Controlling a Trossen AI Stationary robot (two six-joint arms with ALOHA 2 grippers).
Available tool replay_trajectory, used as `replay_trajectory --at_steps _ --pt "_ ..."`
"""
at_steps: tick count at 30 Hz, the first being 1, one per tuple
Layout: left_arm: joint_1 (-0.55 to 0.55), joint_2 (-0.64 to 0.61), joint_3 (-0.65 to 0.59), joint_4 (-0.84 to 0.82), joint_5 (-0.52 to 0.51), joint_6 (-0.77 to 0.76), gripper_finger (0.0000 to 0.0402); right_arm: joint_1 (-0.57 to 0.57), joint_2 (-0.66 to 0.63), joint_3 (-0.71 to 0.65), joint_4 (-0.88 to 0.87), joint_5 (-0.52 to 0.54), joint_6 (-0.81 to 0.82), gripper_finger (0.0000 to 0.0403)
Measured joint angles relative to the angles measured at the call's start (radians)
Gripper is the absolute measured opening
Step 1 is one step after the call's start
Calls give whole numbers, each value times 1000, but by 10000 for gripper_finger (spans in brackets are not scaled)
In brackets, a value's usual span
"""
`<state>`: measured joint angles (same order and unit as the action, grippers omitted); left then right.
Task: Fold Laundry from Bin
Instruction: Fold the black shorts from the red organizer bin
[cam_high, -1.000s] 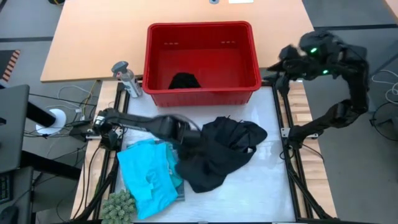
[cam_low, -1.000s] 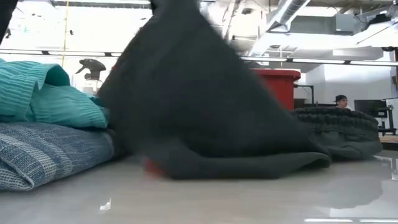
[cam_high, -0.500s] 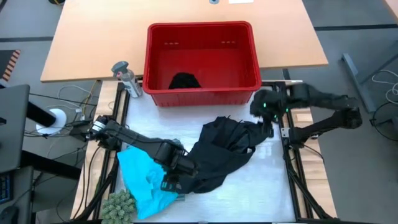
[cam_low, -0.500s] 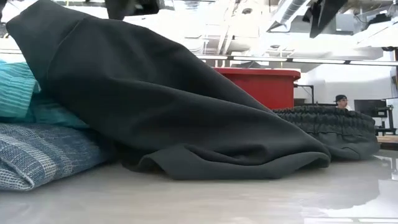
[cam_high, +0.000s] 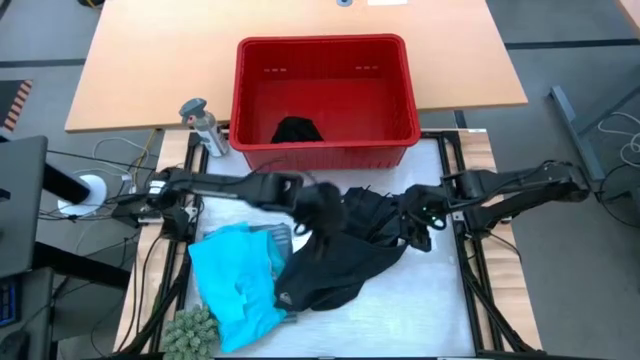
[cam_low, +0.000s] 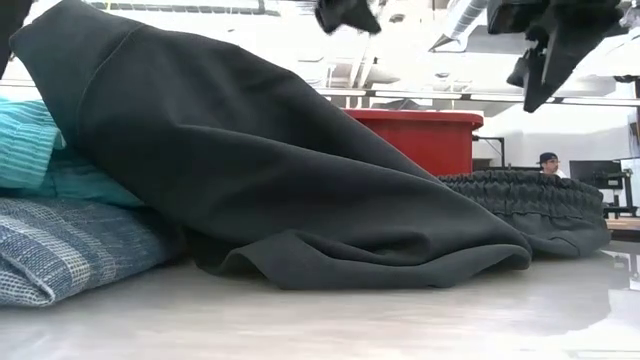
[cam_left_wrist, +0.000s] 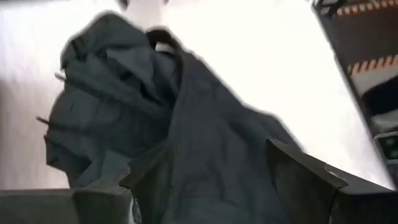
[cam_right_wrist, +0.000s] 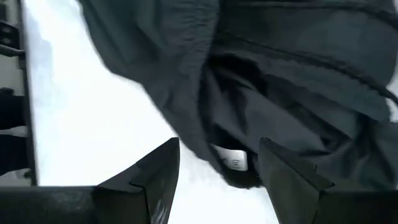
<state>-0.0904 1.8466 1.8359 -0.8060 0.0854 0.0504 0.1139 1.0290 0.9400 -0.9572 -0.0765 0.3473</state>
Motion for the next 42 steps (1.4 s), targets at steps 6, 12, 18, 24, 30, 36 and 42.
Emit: replay_trajectory --at_steps 6,12,18,24,30,36,42 --pt "143 78 -2 -19 72 131 241 62 4 0 4 0 67 244" --pt "203 139 -90 -40 242 143 241 128 -40 0 -16 0 147 244" --pt "201 138 -204 12 278 147 240 178 -105 0 -28 53 218 244" --pt "181 138 -325 199 247 111 239 187 -137 0 -26 78 270 244" --pt "194 137 -389 325 201 32 239 187 -132 1 -25 78 284 244" --pt "211 137 -415 335 236 35 239 187 -131 1 -3 78 284 244" --pt "217 137 -420 309 355 43 208 187 -131 1 18 78 284 244"
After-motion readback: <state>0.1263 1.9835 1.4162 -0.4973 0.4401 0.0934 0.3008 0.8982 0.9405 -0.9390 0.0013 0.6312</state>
